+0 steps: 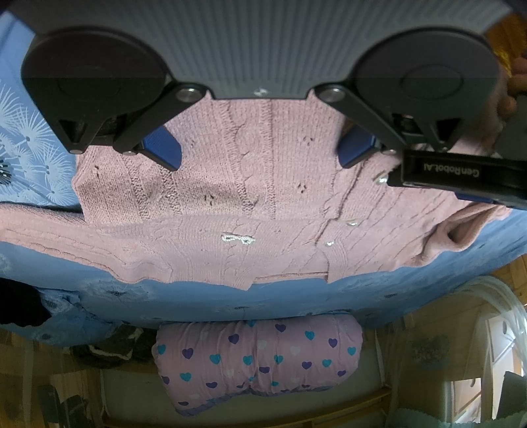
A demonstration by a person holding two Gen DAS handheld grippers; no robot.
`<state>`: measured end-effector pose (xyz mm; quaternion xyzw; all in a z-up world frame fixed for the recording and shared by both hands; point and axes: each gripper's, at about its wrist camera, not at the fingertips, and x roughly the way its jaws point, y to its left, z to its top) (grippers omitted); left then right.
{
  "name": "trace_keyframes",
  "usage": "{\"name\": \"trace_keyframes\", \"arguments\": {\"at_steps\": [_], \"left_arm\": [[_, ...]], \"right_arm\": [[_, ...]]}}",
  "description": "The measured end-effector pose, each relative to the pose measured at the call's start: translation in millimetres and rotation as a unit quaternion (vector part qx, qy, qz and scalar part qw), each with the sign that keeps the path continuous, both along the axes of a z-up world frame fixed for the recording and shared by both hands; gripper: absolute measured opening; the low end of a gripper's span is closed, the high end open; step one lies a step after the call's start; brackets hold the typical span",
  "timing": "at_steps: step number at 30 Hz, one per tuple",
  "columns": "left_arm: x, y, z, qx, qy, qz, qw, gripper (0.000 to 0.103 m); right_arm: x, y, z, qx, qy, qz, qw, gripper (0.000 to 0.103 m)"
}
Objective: Fold small clothes
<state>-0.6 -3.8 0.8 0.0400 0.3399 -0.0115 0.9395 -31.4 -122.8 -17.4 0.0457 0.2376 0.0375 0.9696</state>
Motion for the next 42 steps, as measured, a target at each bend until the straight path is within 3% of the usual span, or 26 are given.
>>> {"name": "trace_keyframes", "arguments": {"at_steps": [28, 42], "left_arm": [[-0.6, -0.7, 0.0, 0.003, -0.002, 0.001, 1.0, 0.103], [0.2, -4.0, 10.2, 0.015, 0.015, -0.008, 0.9998, 0.103]], "right_arm": [[1.1, 1.3, 0.2, -0.005, 0.001, 0.0, 1.0, 0.103], [9.1, 3.8, 6.5, -0.014, 0.031, 0.003, 0.999, 0.103]]}}
